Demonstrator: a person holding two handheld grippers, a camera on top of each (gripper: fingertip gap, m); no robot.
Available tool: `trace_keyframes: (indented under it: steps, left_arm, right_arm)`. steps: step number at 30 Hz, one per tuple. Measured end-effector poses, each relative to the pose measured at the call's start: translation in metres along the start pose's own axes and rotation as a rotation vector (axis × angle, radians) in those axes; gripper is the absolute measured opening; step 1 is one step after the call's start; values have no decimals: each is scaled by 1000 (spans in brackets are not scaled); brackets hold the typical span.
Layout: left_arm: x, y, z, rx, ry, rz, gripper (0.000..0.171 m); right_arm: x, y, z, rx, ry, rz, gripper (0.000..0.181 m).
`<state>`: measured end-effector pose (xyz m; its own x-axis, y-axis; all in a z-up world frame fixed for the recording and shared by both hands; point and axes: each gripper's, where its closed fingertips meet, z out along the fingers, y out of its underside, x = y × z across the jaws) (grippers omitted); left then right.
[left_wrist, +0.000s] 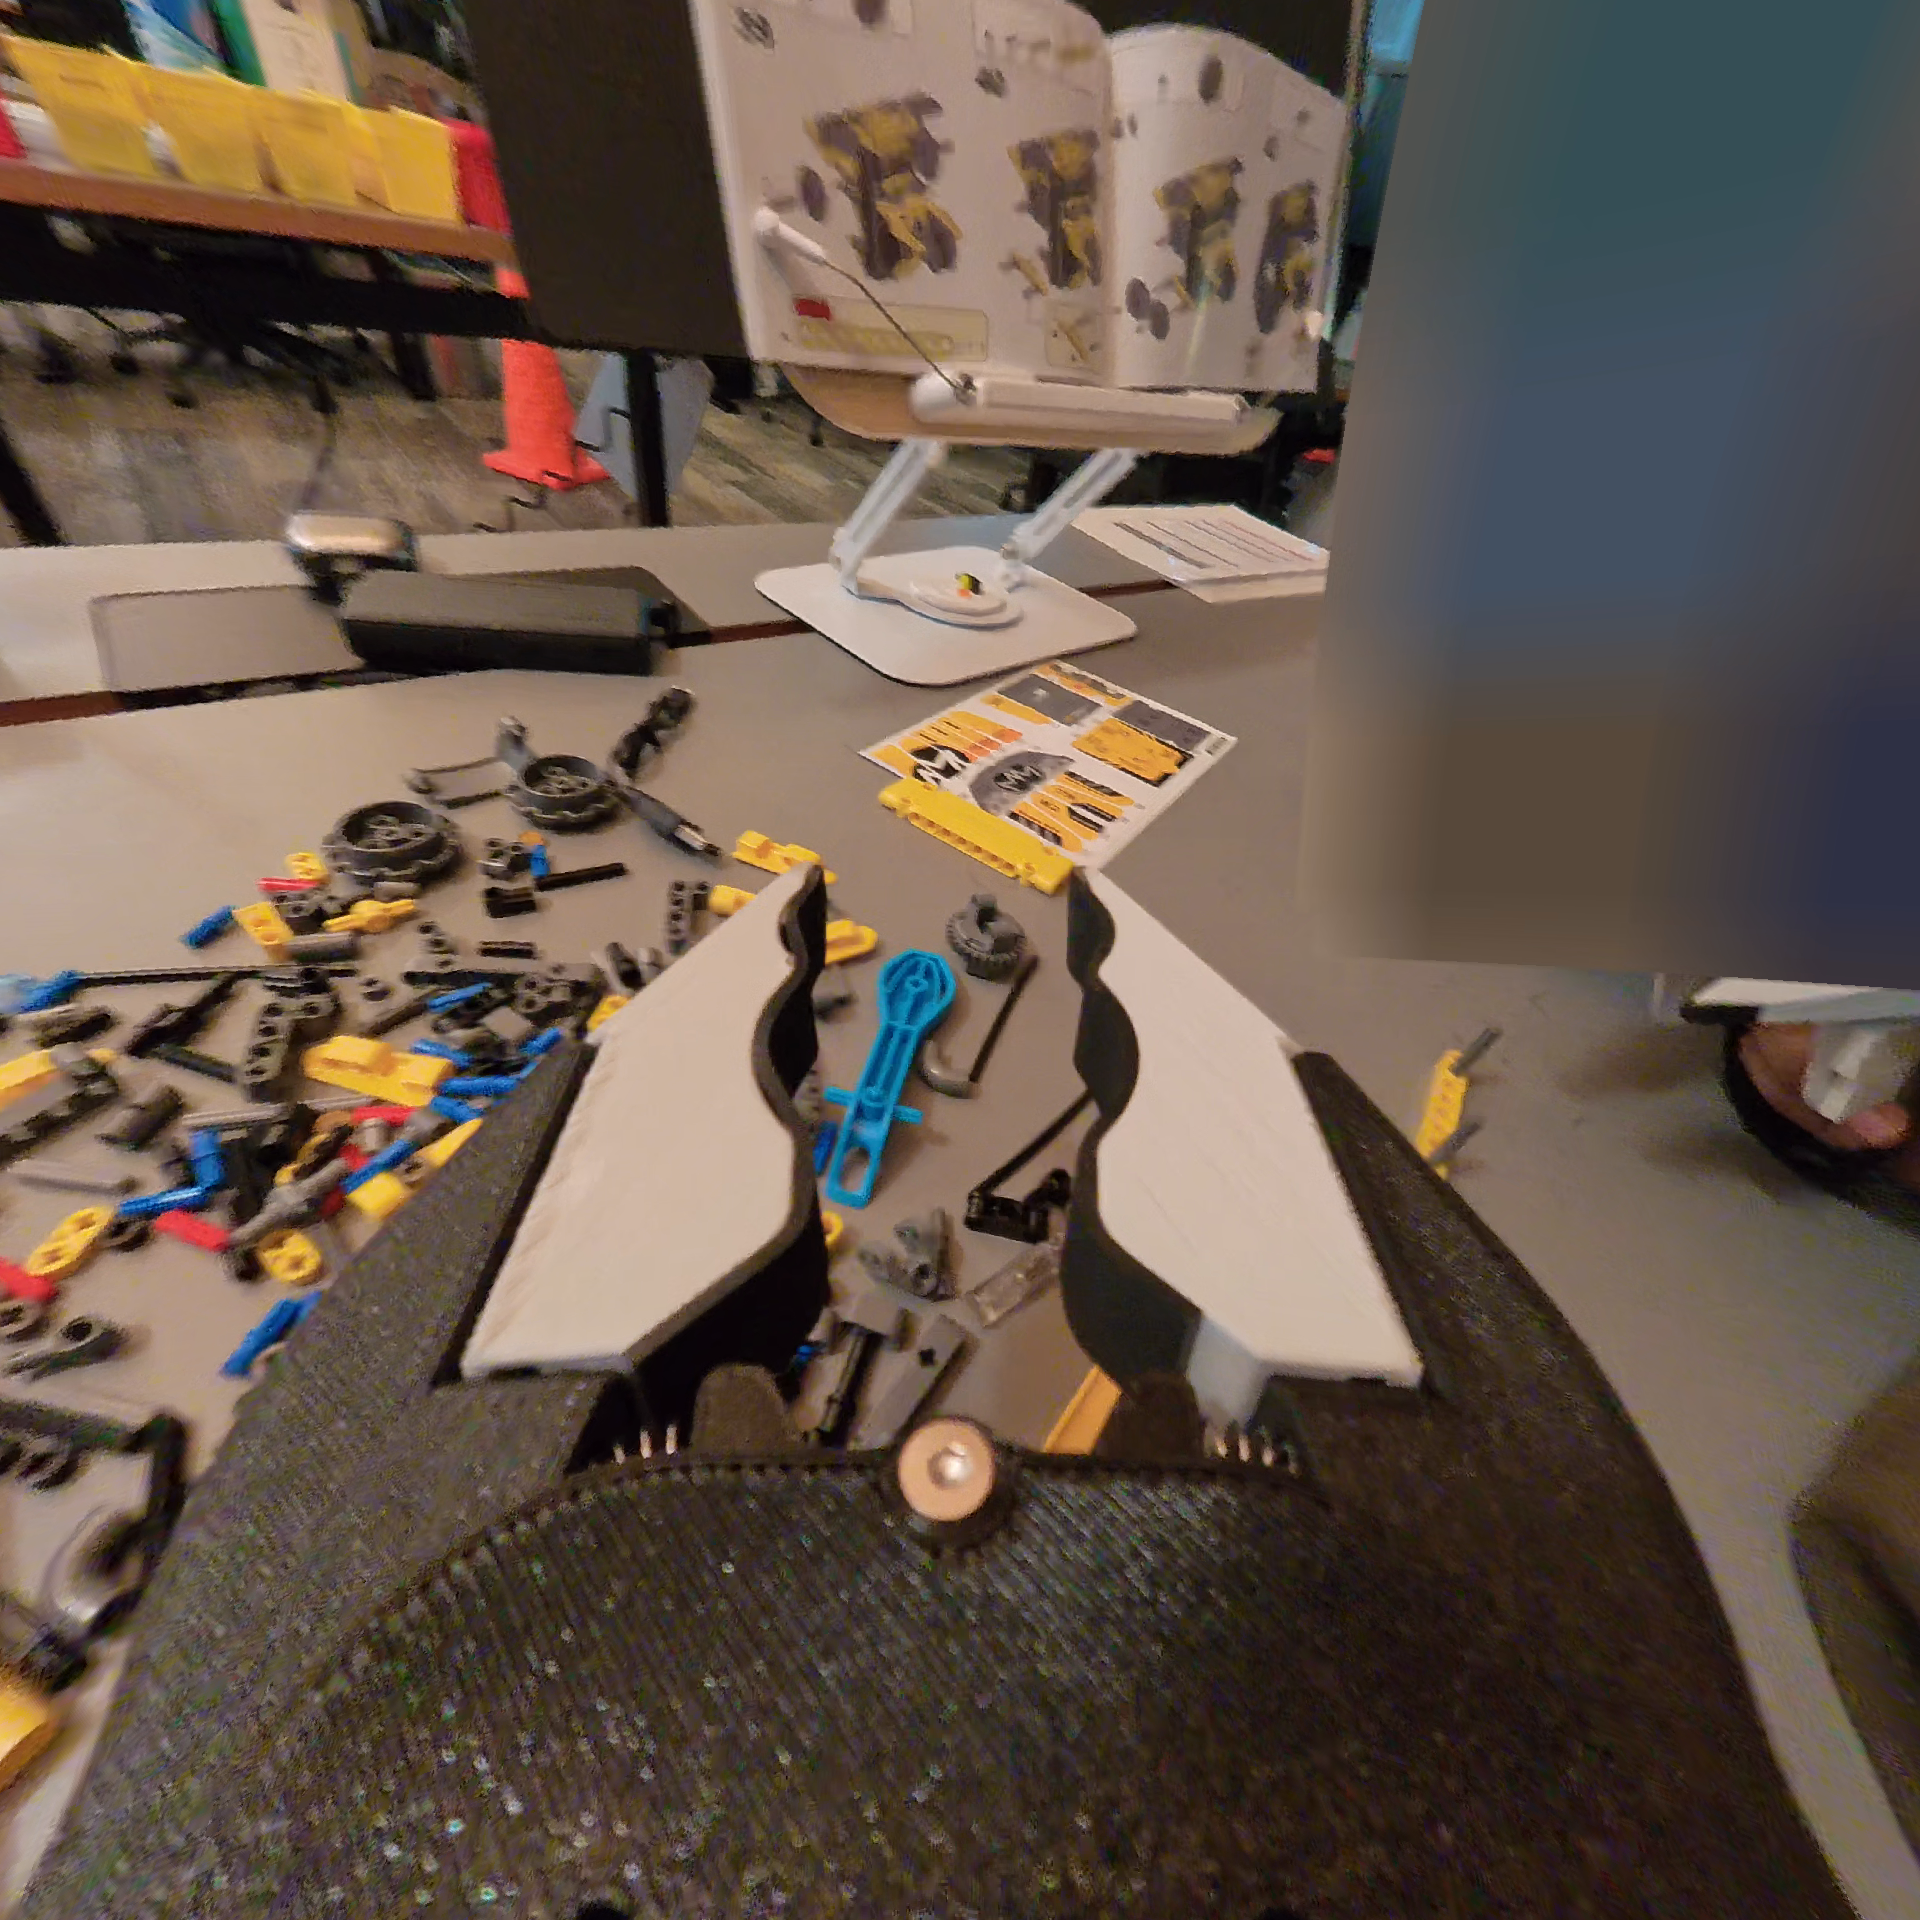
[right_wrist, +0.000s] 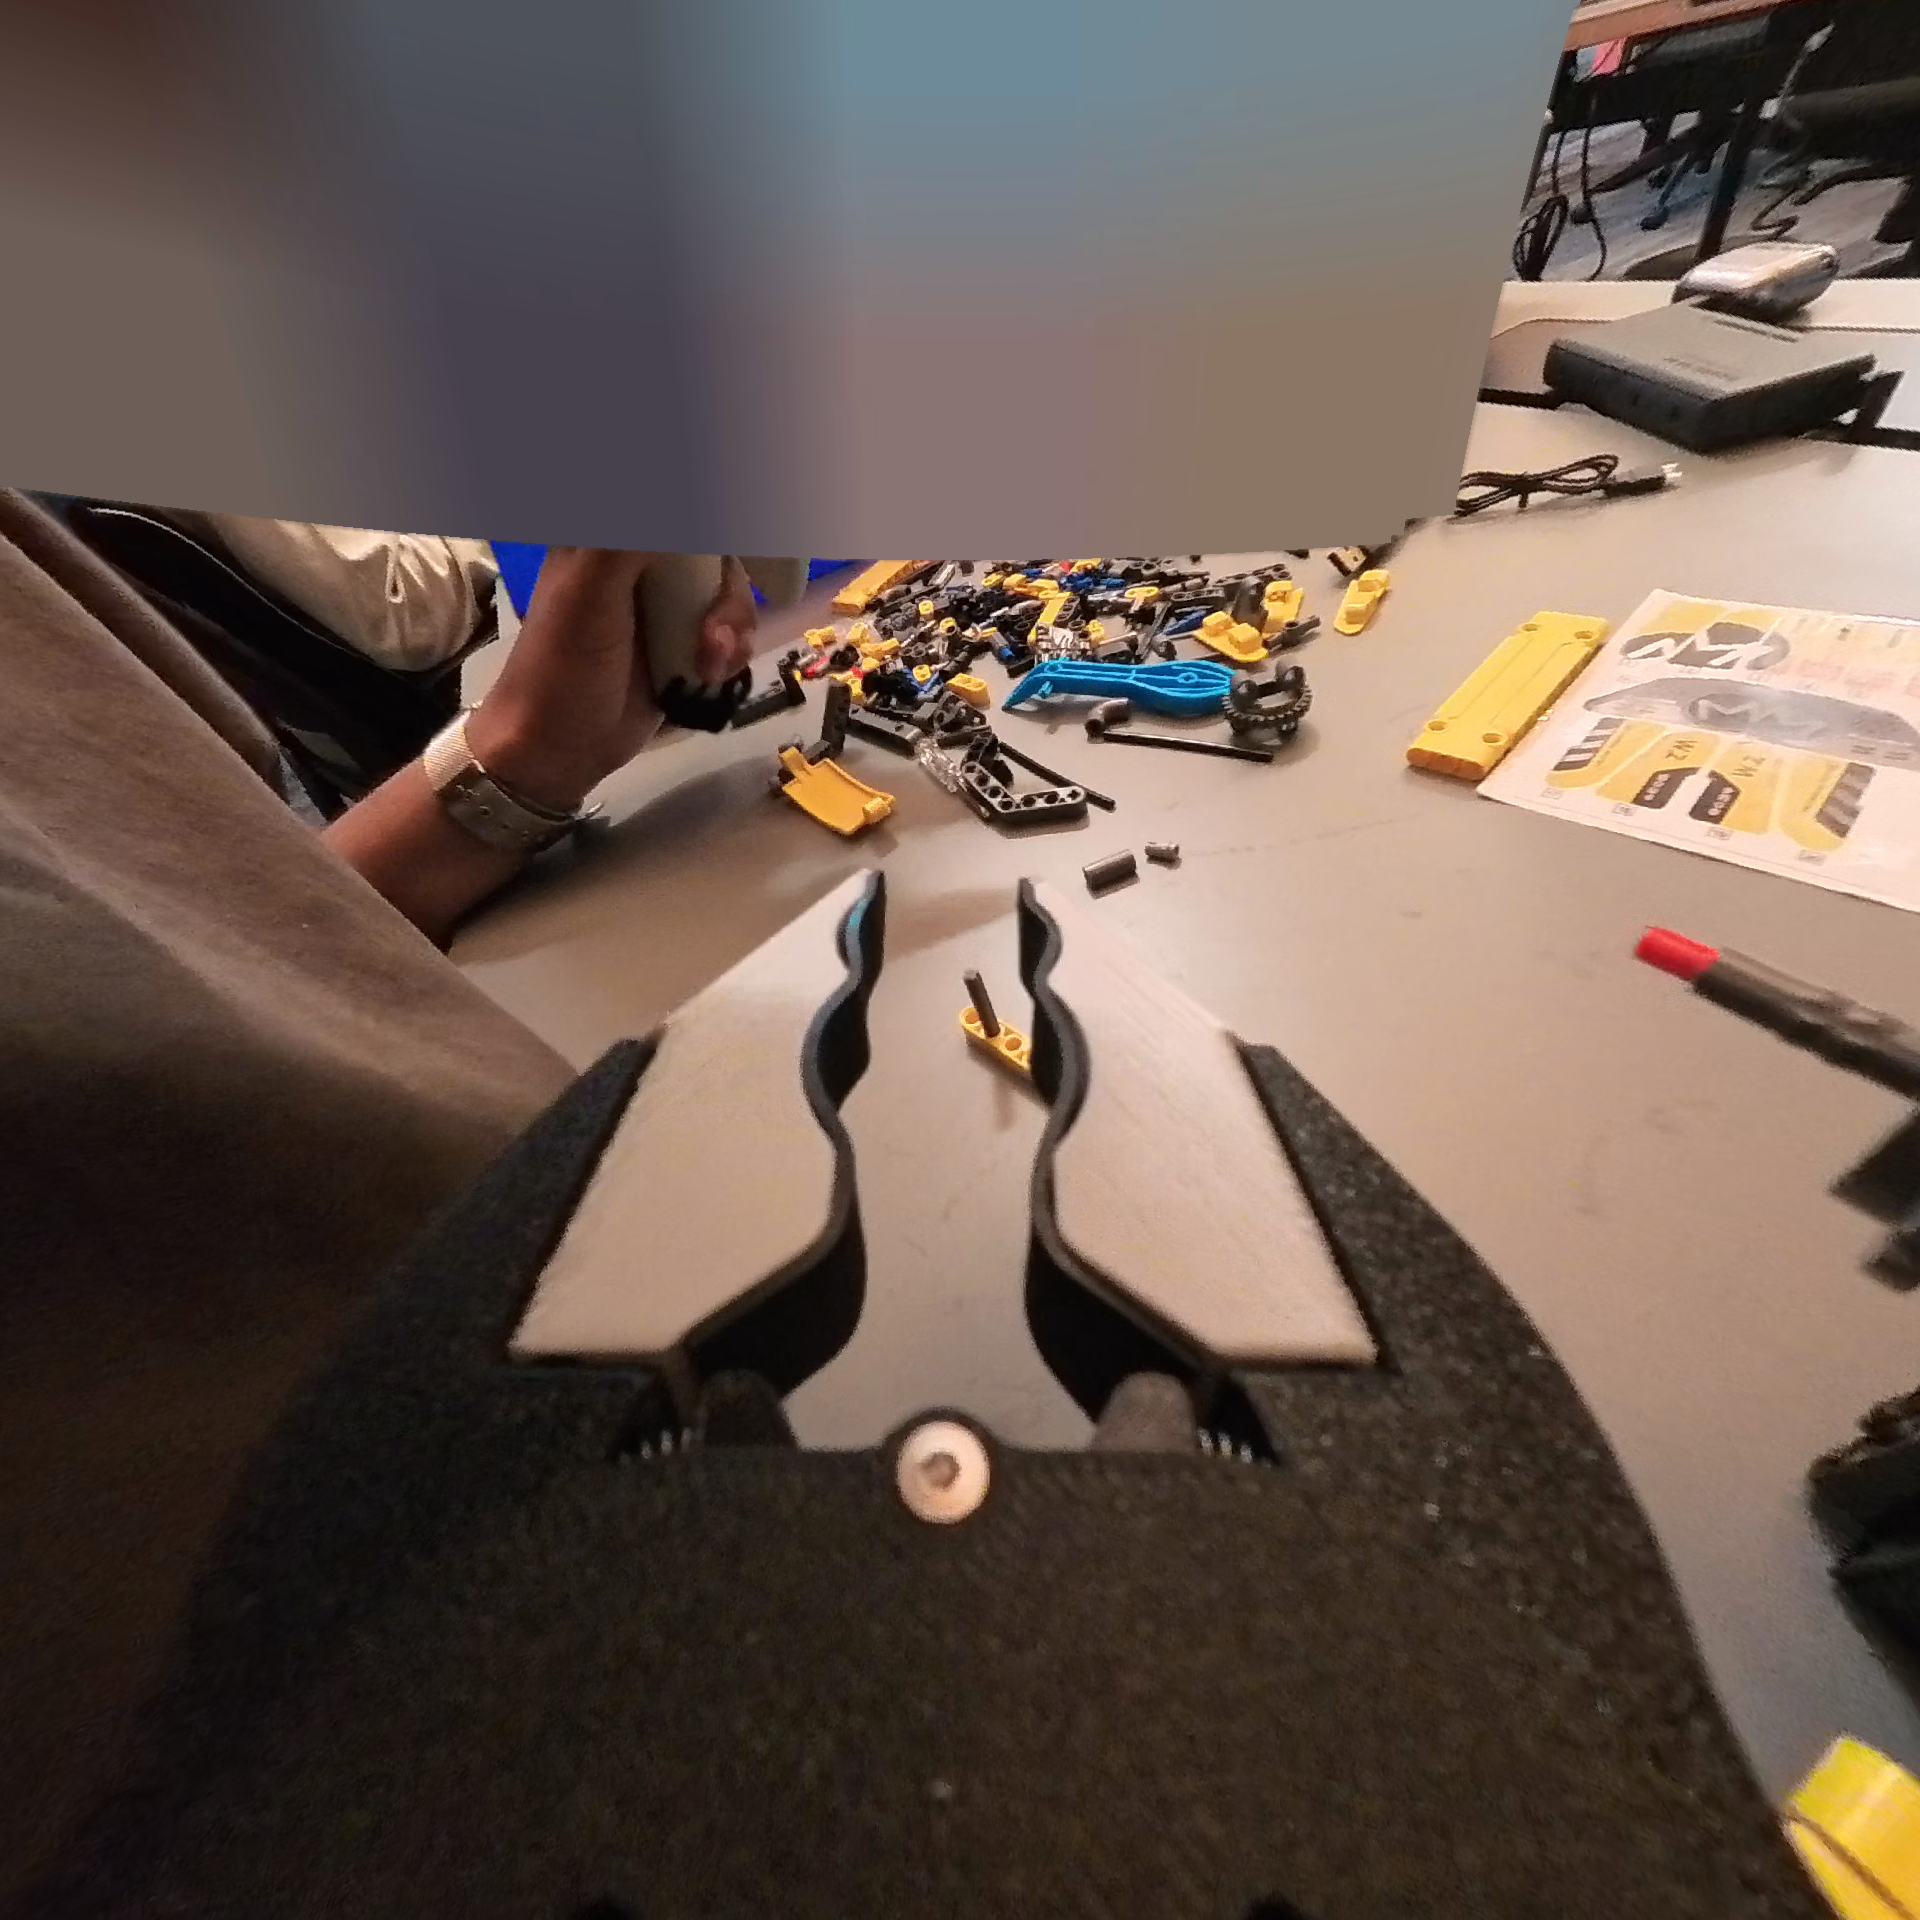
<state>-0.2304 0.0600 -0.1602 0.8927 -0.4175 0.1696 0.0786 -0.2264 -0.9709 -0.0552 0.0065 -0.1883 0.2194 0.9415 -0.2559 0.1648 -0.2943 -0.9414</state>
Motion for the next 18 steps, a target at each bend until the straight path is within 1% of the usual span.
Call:
trace_keyframes:
  steps: [2, 3, 4, 7, 10, 15, 18]
  left_arm:
    - [-7, -5, -6, 38, -40, -4, 37]
    - [-8, -5, -7, 36, -40, -10, 29]
    - [-8, -3, -7, 25, -33, -19, 25]
    - [-8, 2, -4, -10, -25, -30, 21]
    - [-7, 2, -4, -9, -47, 5, 13]
    - [-8, 0, -5, -3, -79, 40, 9]
    - [-9, -4, -8, 20, -78, 27, 9]
  right_arm:
    - [0, 3, 2, -20, 4, -8, 24]
    - [-1, 4, 3, -30, 4, -10, 24]
    - [-1, 5, 4, -36, 5, -12, 24]
    - [0, 4, 3, -29, 6, -7, 24]
    - [0, 2, 2, -15, 8, -8, 24]
    - [-3, 4, 3, -30, 16, -49, 24]
    - [-7, 5, 4, -37, 30, -101, 24]
